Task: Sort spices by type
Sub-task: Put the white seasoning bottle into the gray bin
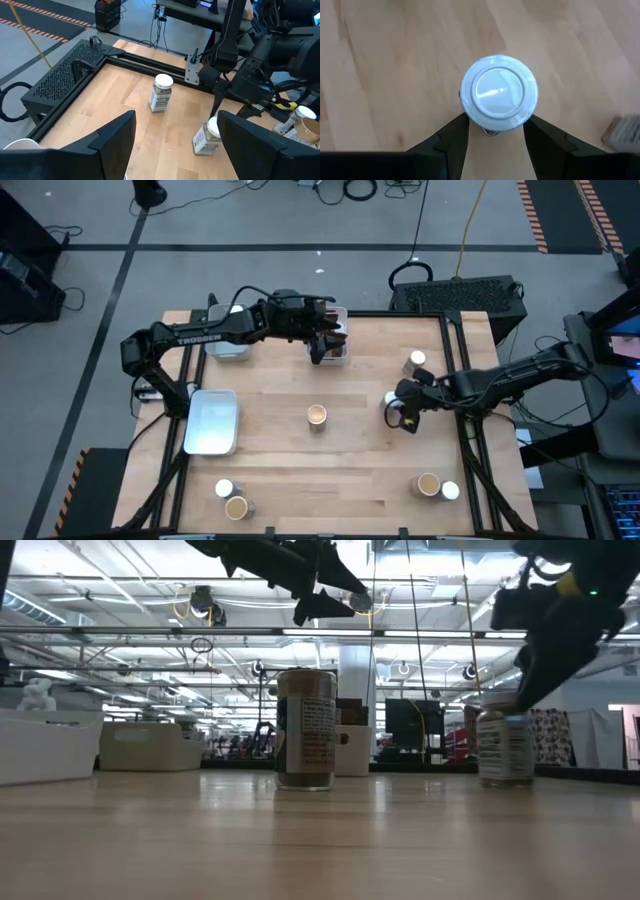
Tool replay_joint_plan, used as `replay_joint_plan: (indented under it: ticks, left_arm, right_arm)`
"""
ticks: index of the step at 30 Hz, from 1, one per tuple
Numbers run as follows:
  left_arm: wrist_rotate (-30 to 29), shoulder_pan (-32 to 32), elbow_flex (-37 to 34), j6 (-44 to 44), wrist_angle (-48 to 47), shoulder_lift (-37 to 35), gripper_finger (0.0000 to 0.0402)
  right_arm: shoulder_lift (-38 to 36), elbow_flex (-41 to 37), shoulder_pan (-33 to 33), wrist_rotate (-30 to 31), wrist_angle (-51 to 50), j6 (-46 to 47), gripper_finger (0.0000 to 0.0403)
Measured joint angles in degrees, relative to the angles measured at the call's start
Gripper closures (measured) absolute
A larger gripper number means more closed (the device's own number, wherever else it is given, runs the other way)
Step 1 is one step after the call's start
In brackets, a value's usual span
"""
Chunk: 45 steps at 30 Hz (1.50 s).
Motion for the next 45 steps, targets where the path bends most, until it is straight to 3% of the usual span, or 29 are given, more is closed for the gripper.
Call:
replay_joint_plan:
  ticks: [6, 14, 22, 28, 32, 36, 41, 45]
  left_arm:
    - [0.0, -2.3, 0.0, 0.0, 0.1, 0.5, 0.0119]
    - [1.0, -5.5, -0.1, 0.0, 1.9, 5.2, 0.0119]
    - [3.8, -8.3, 1.1, 0.0, 11.3, 12.3, 0.0119]
    - [7.4, -9.2, 8.8, 0.1, 10.9, 19.5, 0.0119]
    - [7.5, -9.6, 13.4, 1.7, 10.4, 24.0, 0.0119]
    - [7.6, -10.0, 16.1, 3.5, 10.3, 27.3, 0.0119]
    - [7.3, -10.8, 17.7, 5.0, 10.3, 30.7, 0.0119]
    - [7.2, -11.4, 17.7, 5.0, 10.3, 32.6, 0.0119]
  right_arm:
    - [3.0, 0.0, -2.5, 0.0, 4.5, -4.4, 0.0232]
    - [1.8, 0.0, -3.7, -0.6, 5.9, -2.8, 0.0232]
    - [-7.2, 0.1, -1.7, -1.0, 4.4, 3.0, 0.0232]
    - [-14.3, 0.1, -0.7, -5.4, 2.1, 8.3, 0.0232]
    - [-17.1, 0.1, 0.2, -5.1, 2.1, 9.6, 0.0236]
    - [-18.9, 0.1, 0.3, -4.1, 1.7, 9.0, 0.0272]
    - [-20.0, 0.1, 0.3, -3.6, -0.7, 6.7, 0.038]
    - [-20.0, 0.1, 0.2, -3.3, -1.5, 6.3, 0.0396]
